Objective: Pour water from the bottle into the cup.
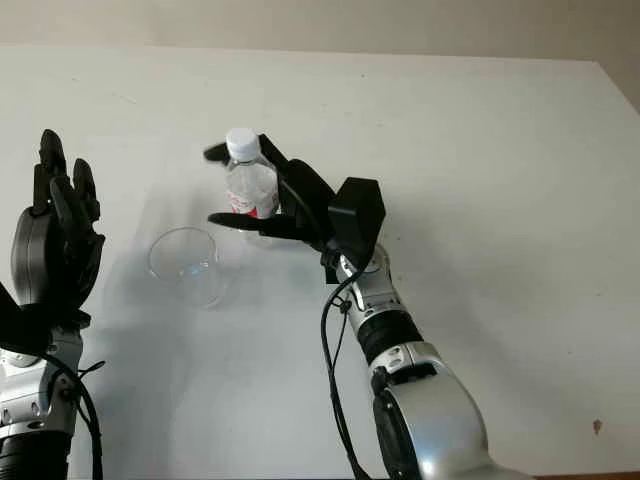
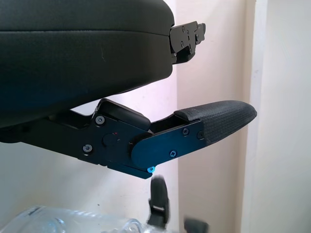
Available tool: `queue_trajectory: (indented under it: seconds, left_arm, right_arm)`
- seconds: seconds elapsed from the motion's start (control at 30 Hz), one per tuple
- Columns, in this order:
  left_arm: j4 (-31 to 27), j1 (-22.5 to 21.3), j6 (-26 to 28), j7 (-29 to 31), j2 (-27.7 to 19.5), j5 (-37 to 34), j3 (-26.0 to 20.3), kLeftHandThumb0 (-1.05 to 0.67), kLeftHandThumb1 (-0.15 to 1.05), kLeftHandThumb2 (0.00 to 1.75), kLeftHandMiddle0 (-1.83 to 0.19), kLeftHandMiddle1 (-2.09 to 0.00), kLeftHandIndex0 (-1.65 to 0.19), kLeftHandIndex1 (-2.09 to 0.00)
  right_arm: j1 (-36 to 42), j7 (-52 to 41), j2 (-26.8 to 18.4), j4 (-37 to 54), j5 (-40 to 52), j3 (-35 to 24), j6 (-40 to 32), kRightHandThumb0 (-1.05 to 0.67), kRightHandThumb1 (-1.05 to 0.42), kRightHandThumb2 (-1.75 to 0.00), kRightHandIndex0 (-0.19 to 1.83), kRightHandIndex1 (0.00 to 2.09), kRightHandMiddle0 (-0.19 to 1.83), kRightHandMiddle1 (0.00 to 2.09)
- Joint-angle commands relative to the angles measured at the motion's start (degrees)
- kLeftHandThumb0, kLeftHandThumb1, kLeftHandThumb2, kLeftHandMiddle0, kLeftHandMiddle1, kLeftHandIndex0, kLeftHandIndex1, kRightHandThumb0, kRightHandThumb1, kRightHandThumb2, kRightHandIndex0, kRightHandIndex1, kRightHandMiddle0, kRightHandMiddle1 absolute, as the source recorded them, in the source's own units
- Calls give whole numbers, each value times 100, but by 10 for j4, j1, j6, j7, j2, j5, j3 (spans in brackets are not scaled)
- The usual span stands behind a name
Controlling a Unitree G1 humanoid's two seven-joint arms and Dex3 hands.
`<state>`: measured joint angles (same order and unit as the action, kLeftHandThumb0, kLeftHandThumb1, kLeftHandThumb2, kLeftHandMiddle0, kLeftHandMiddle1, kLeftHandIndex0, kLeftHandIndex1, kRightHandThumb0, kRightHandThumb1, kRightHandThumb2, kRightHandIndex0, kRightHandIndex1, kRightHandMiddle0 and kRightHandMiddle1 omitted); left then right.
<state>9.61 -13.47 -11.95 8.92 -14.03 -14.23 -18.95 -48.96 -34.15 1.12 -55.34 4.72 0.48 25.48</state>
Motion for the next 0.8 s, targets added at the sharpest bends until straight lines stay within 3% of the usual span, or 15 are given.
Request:
queue_trajectory:
  seconds: [0.0,0.07,0.2,0.27,0.33,0.43,0.77]
  left_arm:
    - [-2,1,-9,-4,-4,5,-3,-81,105,75,18,-6,19,0]
    - [-5,2,-10,-9,-3,7,-4,-81,105,75,17,-6,19,0]
    - [-7,4,-11,-12,-4,5,-7,-81,105,75,18,-5,19,0]
    - [-7,4,-12,-11,-4,2,-9,-81,105,75,18,-5,19,0]
    - [-7,5,-9,-10,-6,2,-10,-81,105,74,18,-5,19,0]
    - [-4,5,-10,-8,-9,2,-12,-81,105,74,17,-6,19,0]
    - [-3,7,-7,-3,-10,3,-15,-81,105,73,17,-6,19,0]
  right_arm:
    - [-9,-2,-3,-1,-4,3,11,-24,-80,-6,19,204,43,209]
    - [-10,7,-5,0,-12,6,11,-24,-82,-6,39,208,55,209]
    - [-8,43,-14,8,-49,24,18,-26,-90,-7,112,209,87,209]
    - [-5,60,-16,9,-63,30,24,-25,-96,-7,157,209,124,209]
    - [-2,72,-17,11,-71,35,28,-24,-102,-7,178,209,160,209]
    - [4,94,-13,15,-76,35,35,-26,-104,-11,183,209,180,209]
    - [-14,195,-21,2,-92,26,67,-18,-105,-19,182,209,183,209]
